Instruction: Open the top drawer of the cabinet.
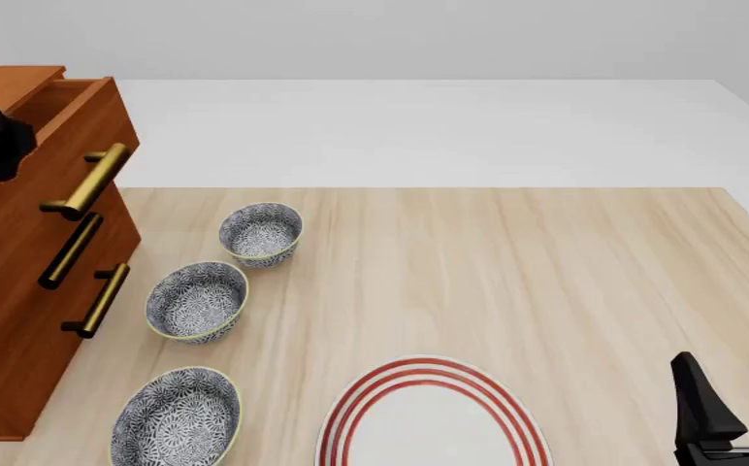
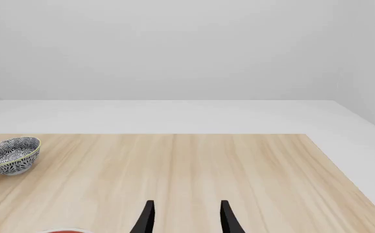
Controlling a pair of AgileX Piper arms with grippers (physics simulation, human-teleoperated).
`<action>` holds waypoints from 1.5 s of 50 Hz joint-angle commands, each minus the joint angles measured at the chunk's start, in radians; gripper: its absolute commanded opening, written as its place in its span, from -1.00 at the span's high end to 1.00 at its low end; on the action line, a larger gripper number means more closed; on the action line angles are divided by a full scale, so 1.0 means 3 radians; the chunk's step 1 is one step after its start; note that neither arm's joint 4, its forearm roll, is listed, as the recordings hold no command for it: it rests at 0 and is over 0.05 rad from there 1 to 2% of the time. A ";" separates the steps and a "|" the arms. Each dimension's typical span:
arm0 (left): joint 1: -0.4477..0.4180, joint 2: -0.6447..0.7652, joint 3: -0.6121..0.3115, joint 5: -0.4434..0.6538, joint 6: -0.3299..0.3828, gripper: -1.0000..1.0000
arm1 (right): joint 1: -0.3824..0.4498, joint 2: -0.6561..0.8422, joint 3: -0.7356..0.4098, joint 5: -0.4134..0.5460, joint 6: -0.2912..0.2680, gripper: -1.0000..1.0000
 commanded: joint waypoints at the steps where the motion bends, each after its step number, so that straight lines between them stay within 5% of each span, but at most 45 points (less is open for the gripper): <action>1: 0.0006 0.0046 0.0045 -0.0059 0.0007 -1.00 | 0.0000 0.0000 0.0000 0.0000 0.0000 -1.00; 75: -0.0142 0.0424 0.0144 -0.0206 -0.0041 -1.00 | 0.0000 0.0000 0.0000 0.0000 0.0000 -1.00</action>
